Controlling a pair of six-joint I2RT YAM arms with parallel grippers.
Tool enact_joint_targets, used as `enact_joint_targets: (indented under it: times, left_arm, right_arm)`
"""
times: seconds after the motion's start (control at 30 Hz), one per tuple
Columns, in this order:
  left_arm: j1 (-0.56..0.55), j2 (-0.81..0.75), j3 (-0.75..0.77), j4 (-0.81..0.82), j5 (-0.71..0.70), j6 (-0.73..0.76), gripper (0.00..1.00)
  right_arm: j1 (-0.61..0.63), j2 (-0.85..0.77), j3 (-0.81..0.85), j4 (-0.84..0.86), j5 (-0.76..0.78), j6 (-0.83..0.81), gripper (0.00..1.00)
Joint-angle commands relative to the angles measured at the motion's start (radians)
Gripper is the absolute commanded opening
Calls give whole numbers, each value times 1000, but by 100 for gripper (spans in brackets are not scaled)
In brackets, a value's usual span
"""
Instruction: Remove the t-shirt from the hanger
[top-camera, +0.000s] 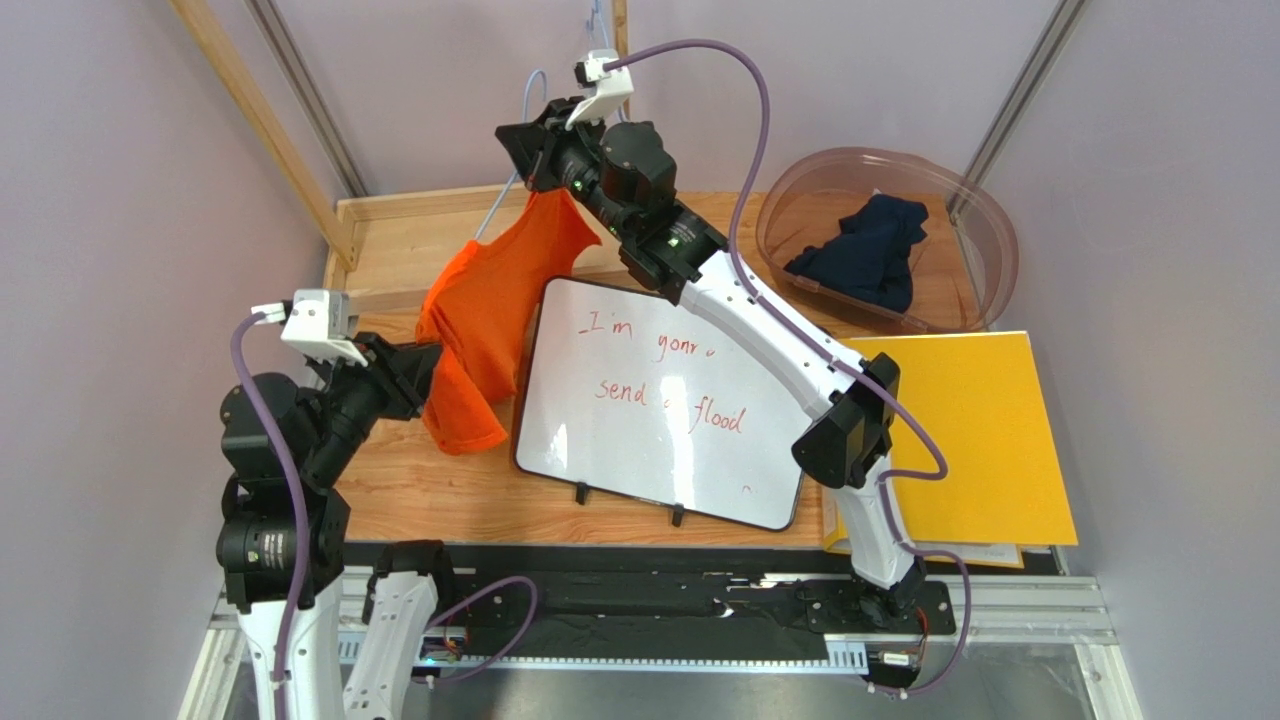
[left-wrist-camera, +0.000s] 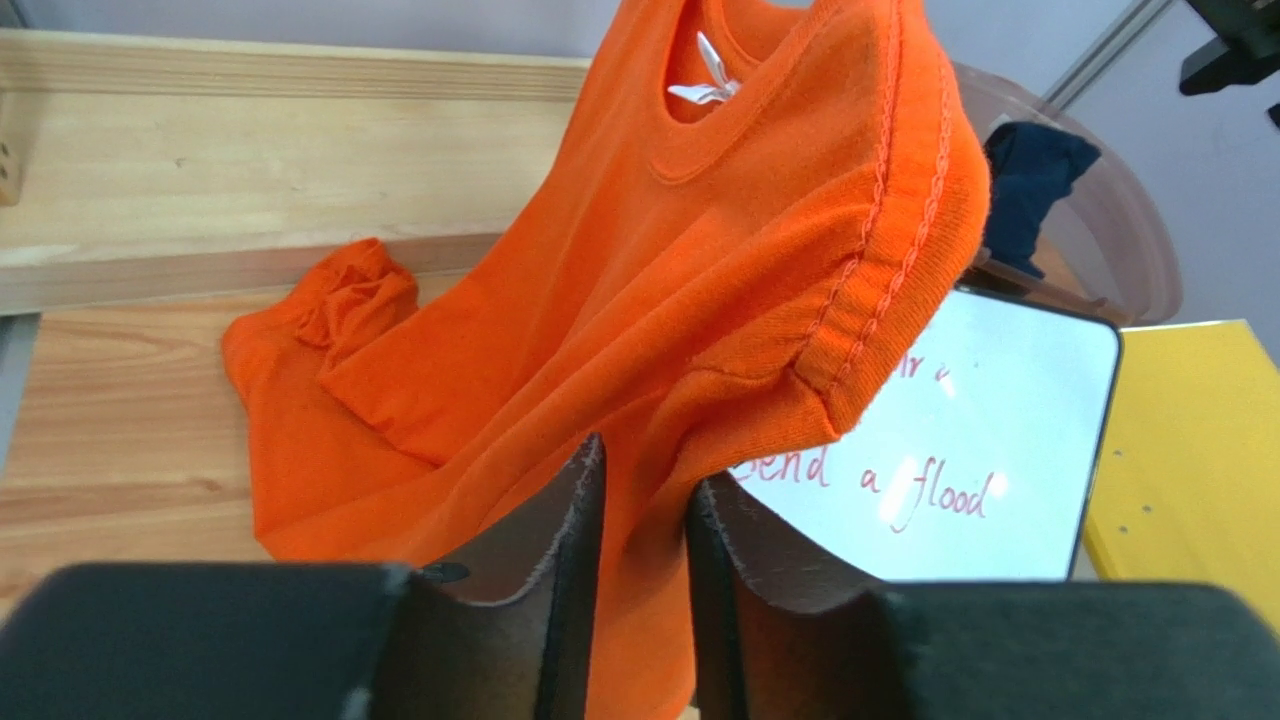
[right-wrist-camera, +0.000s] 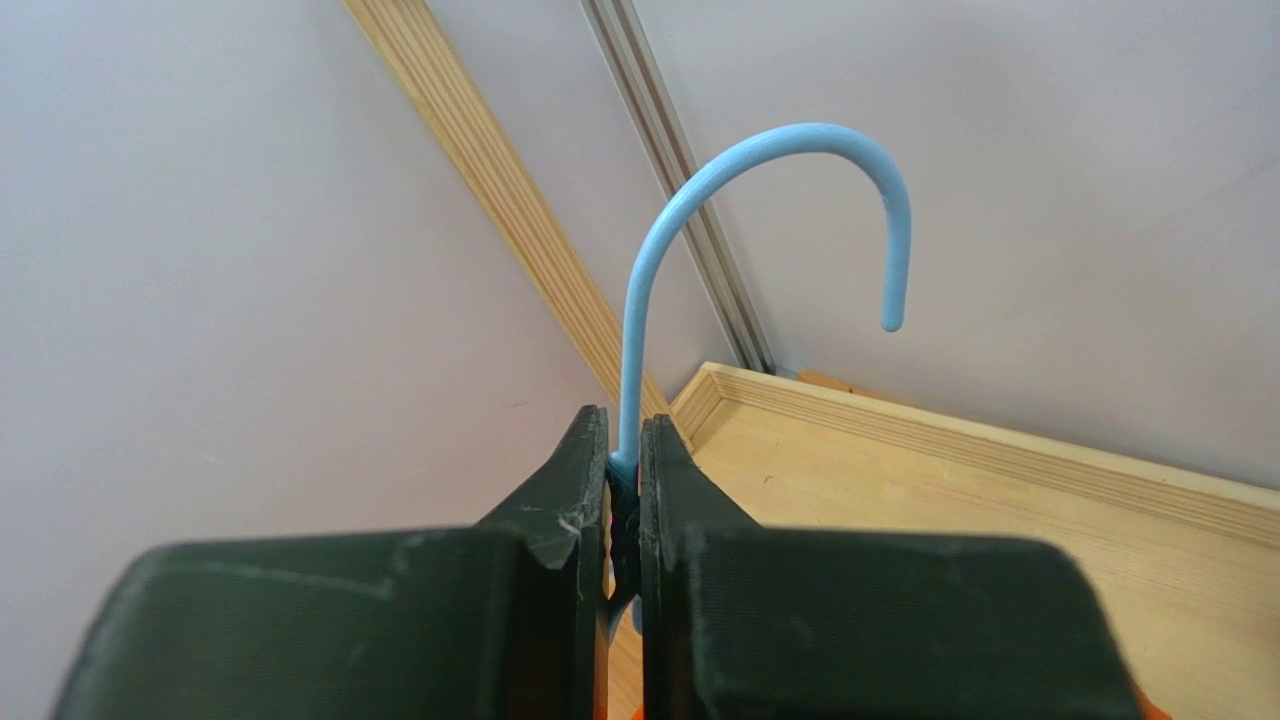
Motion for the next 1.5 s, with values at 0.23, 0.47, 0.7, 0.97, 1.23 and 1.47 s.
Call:
enact_joint_targets:
  times: [0.23, 0.47, 0.7, 0.97, 1.23, 1.47]
  left_arm:
    - [5, -72, 92, -64, -111, 4, 0]
    - [5, -176, 142, -79, -347, -2, 0]
    - [5, -235, 120, -90, -565, -15, 0]
    - [3, -210, 88, -62, -561, -28, 0]
    - [5, -13, 68, 71, -429, -64, 0]
    - [5, 199, 196, 189, -342, -71, 0]
  right_arm:
    - [0, -54, 32, 35, 156, 44, 0]
    - [-14, -49, 27, -11, 231, 93, 0]
    - [-44, -45, 38, -74, 248, 188, 0]
    - [-106, -48, 32, -117, 152, 355, 0]
    - [-68, -34, 43, -90, -152, 525, 0]
    - [-44, -75, 12, -88, -391, 644, 0]
